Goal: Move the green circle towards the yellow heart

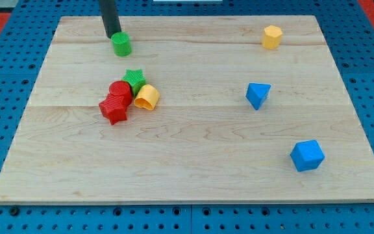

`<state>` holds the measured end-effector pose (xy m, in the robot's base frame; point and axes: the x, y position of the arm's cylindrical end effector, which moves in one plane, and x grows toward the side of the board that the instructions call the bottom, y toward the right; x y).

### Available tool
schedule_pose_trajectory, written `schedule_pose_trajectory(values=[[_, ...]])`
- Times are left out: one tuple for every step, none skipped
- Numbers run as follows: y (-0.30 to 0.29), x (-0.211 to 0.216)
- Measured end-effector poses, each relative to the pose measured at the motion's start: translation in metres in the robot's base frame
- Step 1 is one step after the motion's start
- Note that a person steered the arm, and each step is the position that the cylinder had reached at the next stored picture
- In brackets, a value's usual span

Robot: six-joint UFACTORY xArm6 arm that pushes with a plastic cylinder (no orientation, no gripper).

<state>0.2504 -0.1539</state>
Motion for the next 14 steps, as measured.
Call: schedule_pose_trajectory(values=[[0.001,0.0],[0.001,0.0],[-0.025,0.016],[0.051,0.033],[0.099,0.056],[0.106,0.052],[0.142,0.026],[0.172,0.021],[0.186,0.039],[0.202,0.054],[0.238,0.036],[0.262,0.065],[0.213,0.093],[0.17,0.097]])
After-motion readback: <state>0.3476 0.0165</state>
